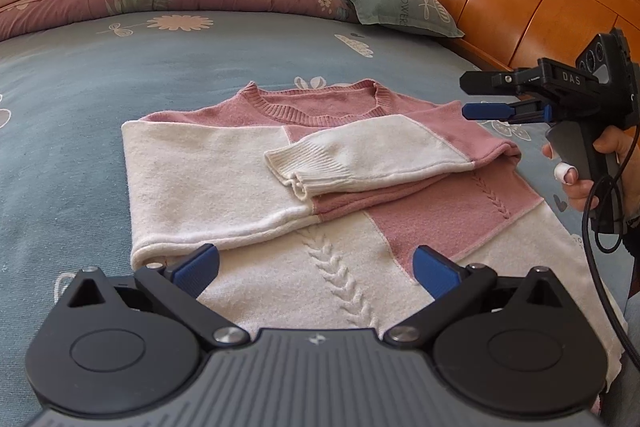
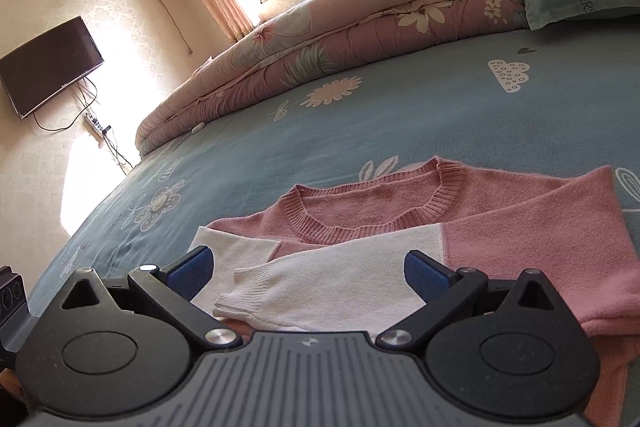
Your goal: Fold clothes
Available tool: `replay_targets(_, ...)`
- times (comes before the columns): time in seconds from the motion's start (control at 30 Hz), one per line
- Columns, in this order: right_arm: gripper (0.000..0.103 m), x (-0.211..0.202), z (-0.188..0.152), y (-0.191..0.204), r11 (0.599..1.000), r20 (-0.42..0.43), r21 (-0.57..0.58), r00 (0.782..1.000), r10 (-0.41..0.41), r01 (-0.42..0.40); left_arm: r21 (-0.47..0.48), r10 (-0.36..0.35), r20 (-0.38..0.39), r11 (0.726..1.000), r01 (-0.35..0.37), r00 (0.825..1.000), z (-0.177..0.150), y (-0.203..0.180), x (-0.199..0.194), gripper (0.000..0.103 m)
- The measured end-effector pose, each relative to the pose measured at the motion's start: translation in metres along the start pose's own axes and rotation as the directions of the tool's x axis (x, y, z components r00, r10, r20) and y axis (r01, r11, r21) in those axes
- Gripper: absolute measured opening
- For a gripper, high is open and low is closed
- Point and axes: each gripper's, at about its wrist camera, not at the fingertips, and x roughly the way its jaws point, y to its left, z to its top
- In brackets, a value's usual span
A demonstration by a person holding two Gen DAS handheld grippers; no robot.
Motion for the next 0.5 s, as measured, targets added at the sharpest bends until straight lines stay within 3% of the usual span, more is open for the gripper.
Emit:
replay_targets(0.1,0.103,-0.023,-0.001,-0.022,0.998,0.035,0.026,0.998,-0.057,0.056,-0.007,-0.006,0.002,1.0,0.006,1.0,0.002,-0.002,0.002,0.102)
replay_targets(0.23,0.103,-0.054,-0.006,-0.061,0.981,0.098,0.159,0.987,-0.126,0.109,-0.002,-0.02,0.004,1.0,0.02,1.0,0.006,-0.012,0.008,0.102)
replay_targets(0.37,0.103,-0.076,-0.024,-0.083,0.965,0.089,0.184,0.975,-0.203,0.185,0.008,-0.042,0.004,0.999,0.042,0.999,0.009,-0.025,0.017,0.102)
replay_targets(0.5,0.103,-0.086,-0.05,-0.085,0.98,0.081,0.149,0.987,-0.142,0.129,-0.031,-0.121,0.005,0.992,0.121,0.993,0.011,-0.034,0.027,0.102)
